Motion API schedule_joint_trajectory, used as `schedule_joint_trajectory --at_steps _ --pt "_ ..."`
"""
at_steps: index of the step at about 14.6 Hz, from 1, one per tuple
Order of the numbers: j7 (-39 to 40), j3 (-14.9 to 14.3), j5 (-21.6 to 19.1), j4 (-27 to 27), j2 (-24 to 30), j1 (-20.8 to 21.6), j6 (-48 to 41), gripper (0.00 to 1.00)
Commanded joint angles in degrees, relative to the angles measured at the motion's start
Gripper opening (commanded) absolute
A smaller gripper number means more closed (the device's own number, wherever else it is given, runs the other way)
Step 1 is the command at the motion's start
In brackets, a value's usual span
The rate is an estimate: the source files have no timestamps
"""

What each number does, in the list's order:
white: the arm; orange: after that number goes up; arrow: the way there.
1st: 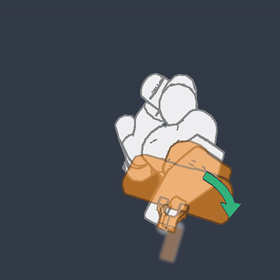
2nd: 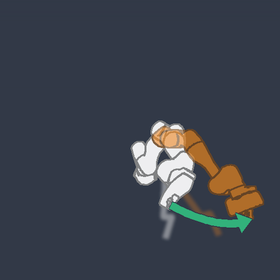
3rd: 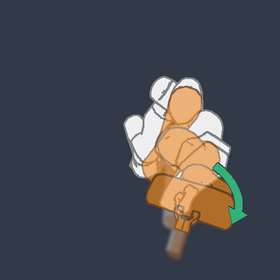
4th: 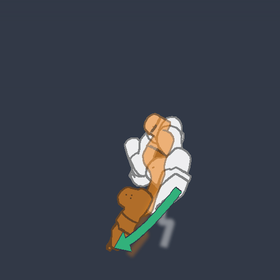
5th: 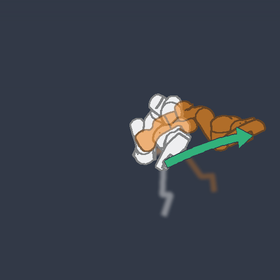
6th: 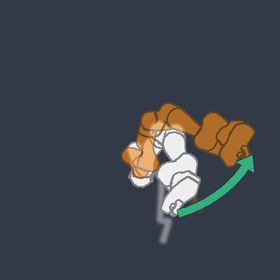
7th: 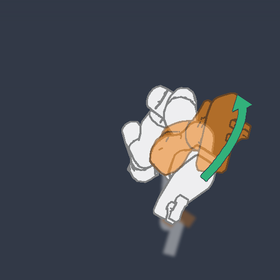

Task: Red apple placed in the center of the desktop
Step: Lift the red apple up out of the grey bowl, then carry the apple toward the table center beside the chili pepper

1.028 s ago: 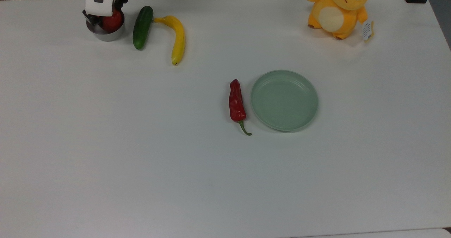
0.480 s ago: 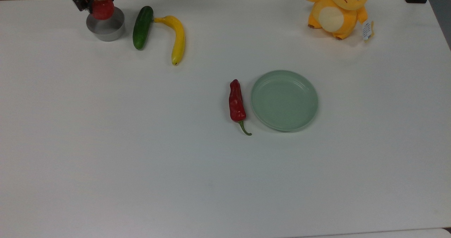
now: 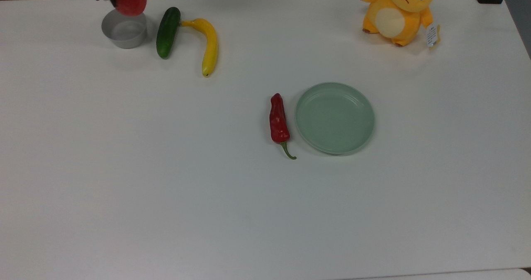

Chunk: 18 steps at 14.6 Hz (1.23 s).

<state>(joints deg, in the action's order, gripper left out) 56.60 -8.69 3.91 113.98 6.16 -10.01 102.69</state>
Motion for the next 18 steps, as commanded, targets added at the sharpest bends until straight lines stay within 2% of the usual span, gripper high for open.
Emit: schedule_joint_trajectory --at_steps 1,3,4,6,8,10,14,18 --pt "-6.1 0.0 -5.9 -7.4 -1.8 2.4 -7.0 0.36" --pt "-11.1 0.0 -7.9 -9.3 -2.6 4.0 -7.1 0.36" --pt "-15.3 0.2 -10.2 -10.3 -4.3 5.3 -6.7 0.36" --pt "-21.1 1.8 -11.8 -12.9 -7.5 6.3 -6.3 0.36" --pt "-25.3 3.4 -12.3 -15.2 -10.6 6.7 -4.9 0.36" --pt "-27.8 4.8 -13.0 -15.3 -12.9 7.4 -0.6 0.36" --pt "-34.6 4.9 -13.1 -15.3 -18.8 10.4 9.7 0.36" --pt "-37.9 5.2 -12.9 -15.3 -24.3 12.3 16.6 0.36"
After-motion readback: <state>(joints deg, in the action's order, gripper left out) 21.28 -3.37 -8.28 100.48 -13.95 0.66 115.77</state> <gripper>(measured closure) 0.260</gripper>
